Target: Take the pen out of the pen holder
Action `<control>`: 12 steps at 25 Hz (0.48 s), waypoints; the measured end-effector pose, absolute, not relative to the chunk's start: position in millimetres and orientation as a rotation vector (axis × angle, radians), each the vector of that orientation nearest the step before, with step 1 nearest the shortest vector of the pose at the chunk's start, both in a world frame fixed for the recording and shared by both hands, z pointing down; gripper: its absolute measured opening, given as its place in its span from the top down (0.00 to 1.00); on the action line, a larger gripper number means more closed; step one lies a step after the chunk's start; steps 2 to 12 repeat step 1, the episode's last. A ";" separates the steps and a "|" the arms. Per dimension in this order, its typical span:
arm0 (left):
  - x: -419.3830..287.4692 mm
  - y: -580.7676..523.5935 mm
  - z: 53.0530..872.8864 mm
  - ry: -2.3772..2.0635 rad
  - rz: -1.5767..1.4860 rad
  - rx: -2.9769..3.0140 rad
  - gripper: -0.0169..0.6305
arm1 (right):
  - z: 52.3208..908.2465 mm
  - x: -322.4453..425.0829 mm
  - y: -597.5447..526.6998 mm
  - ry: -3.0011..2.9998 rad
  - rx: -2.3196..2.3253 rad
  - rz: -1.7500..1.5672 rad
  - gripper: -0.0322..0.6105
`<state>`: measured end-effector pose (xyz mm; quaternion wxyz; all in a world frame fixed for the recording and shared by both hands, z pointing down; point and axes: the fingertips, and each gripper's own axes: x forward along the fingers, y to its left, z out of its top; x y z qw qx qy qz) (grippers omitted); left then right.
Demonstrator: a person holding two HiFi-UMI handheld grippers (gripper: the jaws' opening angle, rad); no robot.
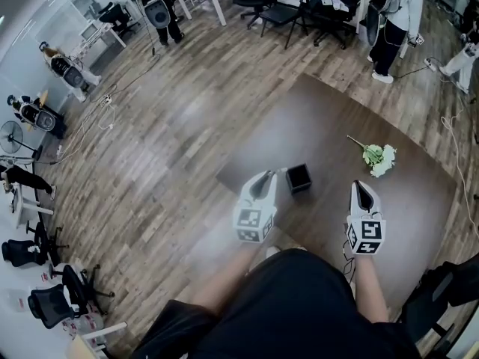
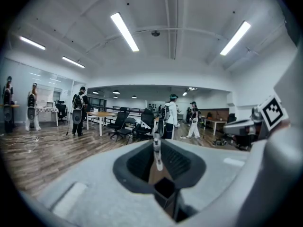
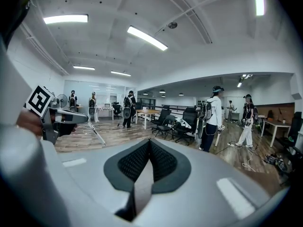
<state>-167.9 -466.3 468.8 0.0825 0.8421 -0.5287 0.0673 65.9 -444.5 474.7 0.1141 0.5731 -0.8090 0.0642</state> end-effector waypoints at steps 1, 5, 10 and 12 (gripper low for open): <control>-167.9 -467.4 468.0 -1.579 0.201 2.516 0.90 | 473.8 65.7 -445.5 -2.373 1.681 0.186 0.95; -167.9 -467.4 468.0 -1.579 0.201 2.516 0.90 | 473.8 65.7 -445.5 -2.373 1.681 0.186 0.95; -167.9 -467.4 468.0 -1.579 0.201 2.516 0.90 | 473.8 65.7 -445.5 -2.373 1.681 0.186 0.95; -167.9 -467.4 468.0 -1.579 0.201 2.516 0.90 | 473.8 65.7 -445.5 -2.373 1.681 0.186 0.95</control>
